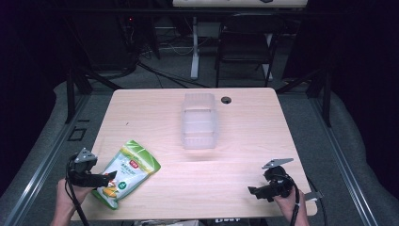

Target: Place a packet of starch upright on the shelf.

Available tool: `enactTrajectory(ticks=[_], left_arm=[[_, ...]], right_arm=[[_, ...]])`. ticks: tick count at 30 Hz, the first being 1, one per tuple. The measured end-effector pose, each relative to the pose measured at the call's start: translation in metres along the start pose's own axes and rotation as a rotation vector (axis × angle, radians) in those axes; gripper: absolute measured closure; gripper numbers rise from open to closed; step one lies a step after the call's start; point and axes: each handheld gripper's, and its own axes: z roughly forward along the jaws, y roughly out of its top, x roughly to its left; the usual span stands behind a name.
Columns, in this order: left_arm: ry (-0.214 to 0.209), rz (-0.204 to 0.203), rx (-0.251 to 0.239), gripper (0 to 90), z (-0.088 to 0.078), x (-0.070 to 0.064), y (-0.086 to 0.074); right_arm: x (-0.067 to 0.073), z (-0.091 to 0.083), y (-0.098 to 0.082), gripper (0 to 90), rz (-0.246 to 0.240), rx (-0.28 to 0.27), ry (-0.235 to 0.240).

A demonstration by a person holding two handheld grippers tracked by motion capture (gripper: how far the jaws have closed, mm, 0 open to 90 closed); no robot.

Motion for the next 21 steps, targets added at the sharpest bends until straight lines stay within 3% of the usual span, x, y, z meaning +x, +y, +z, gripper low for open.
enactTrajectory(ticks=[3, 8, 10, 11, 19, 21], left_arm=[[0.001, 0.002, 0.002, 6.1, 0.001, -0.001, 0.001], [-0.022, -0.007, -0.006, 4.4, 0.000, -0.003, 0.005], [-0.025, 0.008, -0.004, 4.0, 0.000, -0.004, 0.007], [-0.029, 0.016, 0.007, 4.0, -0.001, -0.003, 0.008], [-0.050, 0.058, 0.011, 3.8, 0.000, -0.005, 0.024], [-0.042, 0.047, 0.020, 3.9, 0.001, -0.002, 0.028]], right_arm=[[0.002, 0.002, 0.000, 12.8, 0.004, -0.012, -0.004], [0.002, 0.001, 0.000, 13.0, -0.017, 0.015, -0.017], [0.004, 0.003, -0.001, 13.0, 0.006, -0.019, -0.006], [0.004, 0.002, 0.001, 13.0, -0.016, 0.014, -0.004], [0.007, 0.003, 0.002, 13.2, -0.042, 0.030, -0.001], [0.008, 0.004, 0.002, 13.2, -0.039, 0.021, 0.001]])
